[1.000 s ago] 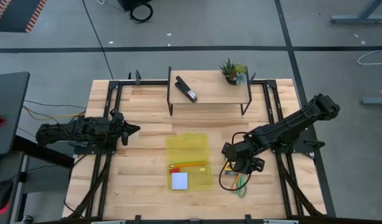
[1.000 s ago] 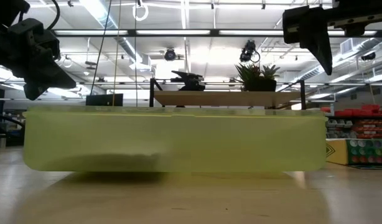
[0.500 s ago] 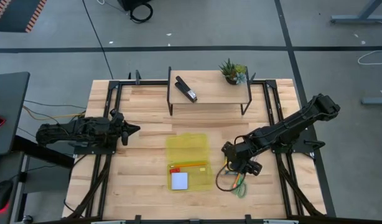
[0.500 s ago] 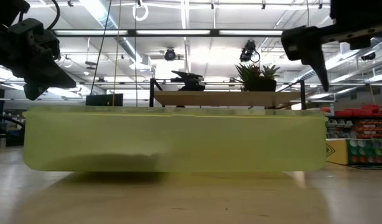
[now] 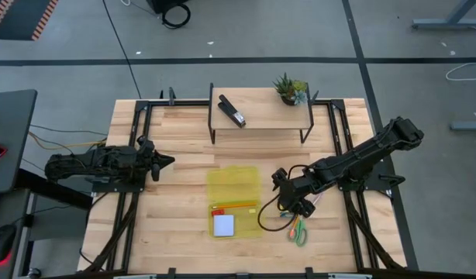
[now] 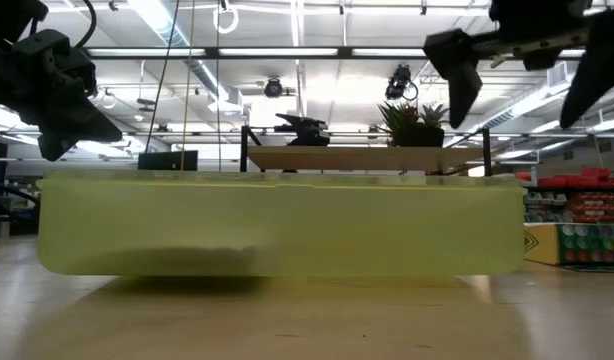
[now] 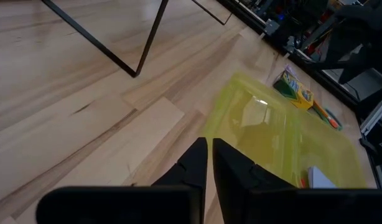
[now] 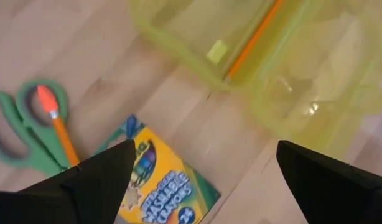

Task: Pack school essentials
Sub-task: Put the yellow crayon box into the yellow supply box

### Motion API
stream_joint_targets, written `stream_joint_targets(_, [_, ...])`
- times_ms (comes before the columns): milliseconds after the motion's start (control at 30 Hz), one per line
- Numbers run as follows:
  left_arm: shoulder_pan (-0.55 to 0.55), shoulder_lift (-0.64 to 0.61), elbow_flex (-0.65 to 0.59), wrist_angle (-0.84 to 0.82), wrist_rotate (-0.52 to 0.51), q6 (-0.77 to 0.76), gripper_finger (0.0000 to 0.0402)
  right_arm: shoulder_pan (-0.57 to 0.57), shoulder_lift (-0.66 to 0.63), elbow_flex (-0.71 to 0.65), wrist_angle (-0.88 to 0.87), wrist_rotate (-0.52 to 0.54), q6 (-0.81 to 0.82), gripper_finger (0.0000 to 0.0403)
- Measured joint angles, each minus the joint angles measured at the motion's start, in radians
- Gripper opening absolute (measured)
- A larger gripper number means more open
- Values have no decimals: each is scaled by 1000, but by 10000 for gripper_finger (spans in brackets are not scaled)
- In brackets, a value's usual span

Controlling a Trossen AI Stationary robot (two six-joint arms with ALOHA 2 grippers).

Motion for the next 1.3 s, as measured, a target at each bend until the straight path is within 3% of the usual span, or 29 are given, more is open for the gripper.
stream_joint_targets(333, [0, 0, 0, 0, 0, 0, 36, -5, 0, -7, -62, -35, -257, 399])
stream_joint_targets(800, [0, 0, 0, 0, 0, 0, 29, -62, 0, -75, -45, -116, -381, 397])
stream_joint_targets(1300, [0, 0, 0, 0, 0, 0, 40, -68, 0, -205, 8, -72, -511, 394])
